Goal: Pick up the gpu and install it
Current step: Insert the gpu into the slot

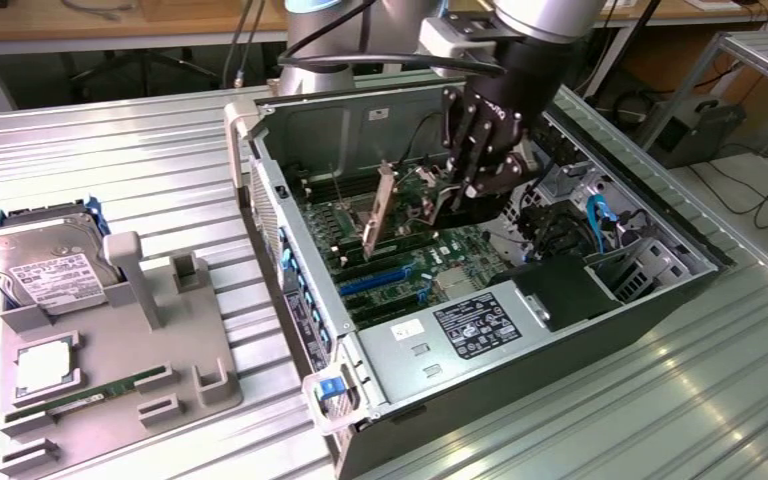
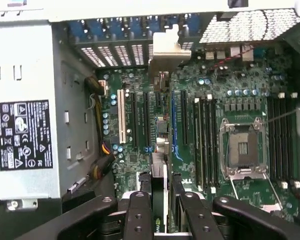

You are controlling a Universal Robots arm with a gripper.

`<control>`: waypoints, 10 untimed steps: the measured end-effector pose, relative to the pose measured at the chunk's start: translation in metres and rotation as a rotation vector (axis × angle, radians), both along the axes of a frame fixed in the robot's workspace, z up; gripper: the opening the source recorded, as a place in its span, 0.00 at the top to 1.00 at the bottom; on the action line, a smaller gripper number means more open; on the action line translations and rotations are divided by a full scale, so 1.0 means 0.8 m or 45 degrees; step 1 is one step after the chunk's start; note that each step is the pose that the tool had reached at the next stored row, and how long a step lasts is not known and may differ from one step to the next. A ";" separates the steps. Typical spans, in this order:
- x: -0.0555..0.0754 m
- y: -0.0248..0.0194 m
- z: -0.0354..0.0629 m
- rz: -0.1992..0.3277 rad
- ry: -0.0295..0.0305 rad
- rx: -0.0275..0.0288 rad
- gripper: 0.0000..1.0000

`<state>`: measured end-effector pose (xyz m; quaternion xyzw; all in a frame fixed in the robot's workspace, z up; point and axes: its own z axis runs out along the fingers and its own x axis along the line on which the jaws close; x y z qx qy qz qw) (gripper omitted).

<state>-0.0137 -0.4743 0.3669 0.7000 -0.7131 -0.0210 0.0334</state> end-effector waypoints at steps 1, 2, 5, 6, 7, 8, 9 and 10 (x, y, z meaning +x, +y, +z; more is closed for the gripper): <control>0.000 0.0000 -0.001 0.033 0.0000 0.0017 0.74; 0.000 0.0000 -0.002 0.059 0.0000 0.0030 0.74; 0.000 0.0000 -0.005 0.143 0.0000 0.0068 0.74; 0.000 0.0000 -0.006 0.171 0.0000 0.0079 0.74; -0.001 0.0000 -0.007 0.183 0.0000 0.0092 0.74; -0.004 0.0000 -0.009 0.188 -0.0018 0.0104 0.74; -0.010 0.0000 -0.010 0.188 -0.0069 0.0100 0.74; -0.013 0.0000 -0.011 0.188 -0.0102 0.0098 0.74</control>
